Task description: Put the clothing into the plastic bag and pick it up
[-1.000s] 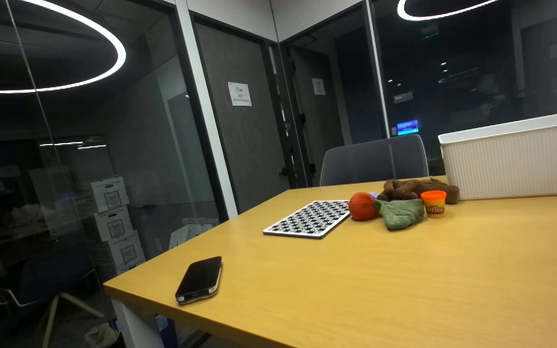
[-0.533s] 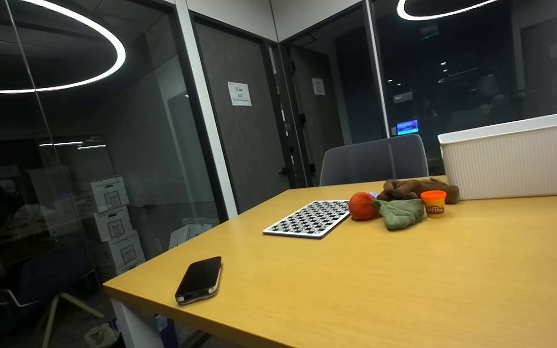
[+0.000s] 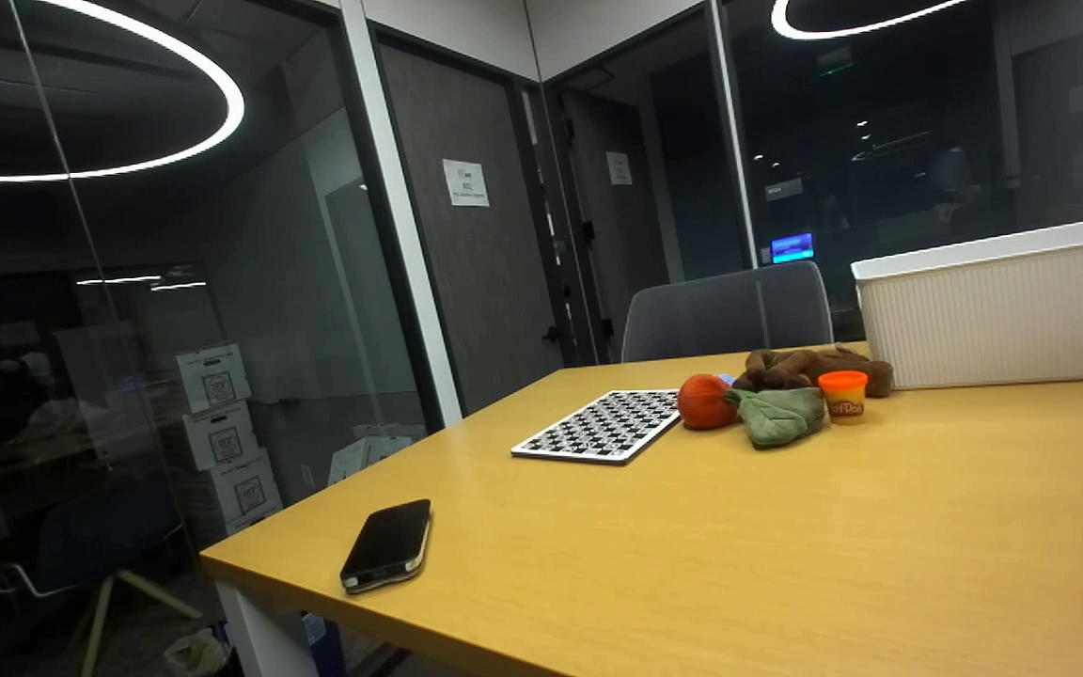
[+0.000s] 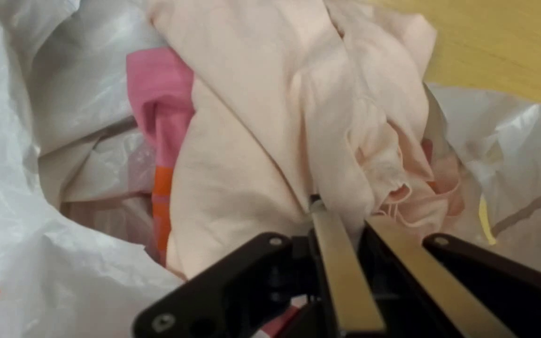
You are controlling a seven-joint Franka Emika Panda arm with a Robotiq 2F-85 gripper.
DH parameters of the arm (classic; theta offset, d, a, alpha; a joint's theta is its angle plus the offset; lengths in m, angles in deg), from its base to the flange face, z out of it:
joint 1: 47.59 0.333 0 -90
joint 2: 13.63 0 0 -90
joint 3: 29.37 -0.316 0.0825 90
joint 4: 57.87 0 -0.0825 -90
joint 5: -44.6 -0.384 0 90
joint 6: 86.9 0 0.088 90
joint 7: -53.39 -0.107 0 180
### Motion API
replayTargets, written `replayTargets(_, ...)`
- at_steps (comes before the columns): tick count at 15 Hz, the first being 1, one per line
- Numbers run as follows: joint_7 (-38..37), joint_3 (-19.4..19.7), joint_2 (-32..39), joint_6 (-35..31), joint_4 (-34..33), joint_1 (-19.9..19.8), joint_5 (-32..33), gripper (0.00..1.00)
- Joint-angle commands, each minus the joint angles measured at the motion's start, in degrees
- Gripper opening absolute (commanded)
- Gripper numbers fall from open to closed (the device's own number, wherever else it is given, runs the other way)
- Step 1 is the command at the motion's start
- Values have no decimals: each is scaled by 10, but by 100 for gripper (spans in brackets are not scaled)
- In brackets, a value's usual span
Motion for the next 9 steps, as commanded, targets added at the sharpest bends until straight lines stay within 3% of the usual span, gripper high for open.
replayTargets(1,-19,4,47,-47,-49,7,17,7)
replayTargets(4,-52,11,59,-118,-43,10,28,6)
replayTargets(9,-133,46,34,-268,7,30,140,6)
